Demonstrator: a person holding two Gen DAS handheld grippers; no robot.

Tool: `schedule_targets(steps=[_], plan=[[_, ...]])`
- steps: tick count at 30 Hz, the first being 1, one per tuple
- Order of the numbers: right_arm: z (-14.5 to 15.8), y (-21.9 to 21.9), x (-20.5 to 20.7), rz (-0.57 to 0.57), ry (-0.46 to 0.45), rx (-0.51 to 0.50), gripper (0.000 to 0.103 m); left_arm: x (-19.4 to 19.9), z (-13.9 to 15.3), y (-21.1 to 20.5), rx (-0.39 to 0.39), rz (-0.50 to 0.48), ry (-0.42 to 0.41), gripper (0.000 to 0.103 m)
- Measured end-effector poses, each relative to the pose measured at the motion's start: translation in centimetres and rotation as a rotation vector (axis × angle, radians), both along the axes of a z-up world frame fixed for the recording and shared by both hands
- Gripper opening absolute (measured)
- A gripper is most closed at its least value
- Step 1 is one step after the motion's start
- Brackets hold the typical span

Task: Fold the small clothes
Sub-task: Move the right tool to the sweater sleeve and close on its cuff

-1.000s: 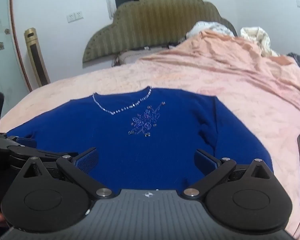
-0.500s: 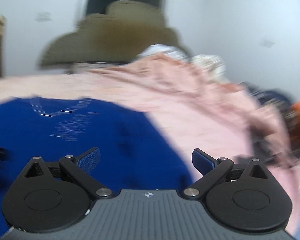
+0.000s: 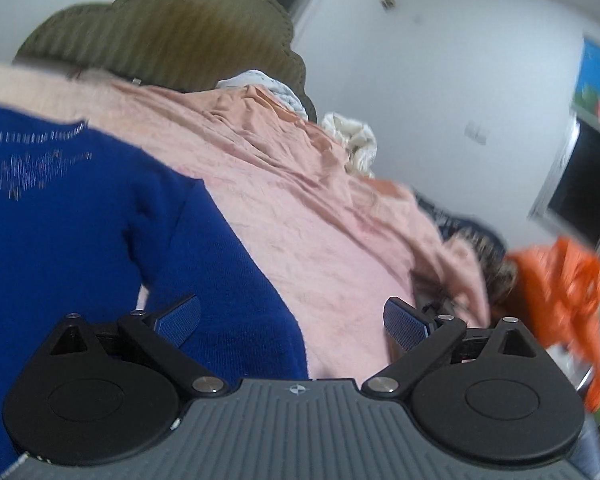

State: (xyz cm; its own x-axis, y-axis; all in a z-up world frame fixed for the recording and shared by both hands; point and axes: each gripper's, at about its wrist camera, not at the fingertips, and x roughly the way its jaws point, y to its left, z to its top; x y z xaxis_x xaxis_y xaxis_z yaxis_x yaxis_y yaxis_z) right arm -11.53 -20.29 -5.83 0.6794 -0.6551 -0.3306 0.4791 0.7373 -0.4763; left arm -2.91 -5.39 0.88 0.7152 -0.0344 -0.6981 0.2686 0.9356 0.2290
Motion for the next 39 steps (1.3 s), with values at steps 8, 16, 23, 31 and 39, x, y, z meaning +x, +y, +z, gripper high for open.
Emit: schedule_targets(steps=[8,16,23,31,39], plan=[[3.0,-1.5,0.2,0.095,-0.019,0.216,0.09,-0.2,0.3,0.3,0.031,0.001,-0.03,0.098],[16.6,-11.3,6.2,-0.07,-0.374,0.127,0.098,0.3,1.2,1.5,0.002,0.04,-0.038,0.098],[19.2,-12.1,3.2,-0.194,-0.451,-0.057,0.103,1.3,0.4,1.5,-0.008,0.054,-0.003,0.099],[16.7,-13.7,-5.5,0.039,-0.412,0.461,0.103,0.6,0.3,0.3,0.019,-0.01,-0.017,0.098],[11.1,-15.3,-5.3,0.008,-0.147,0.491,0.084,0.8,-0.1,-0.1,0.01,-0.013,0.012,0.099]])
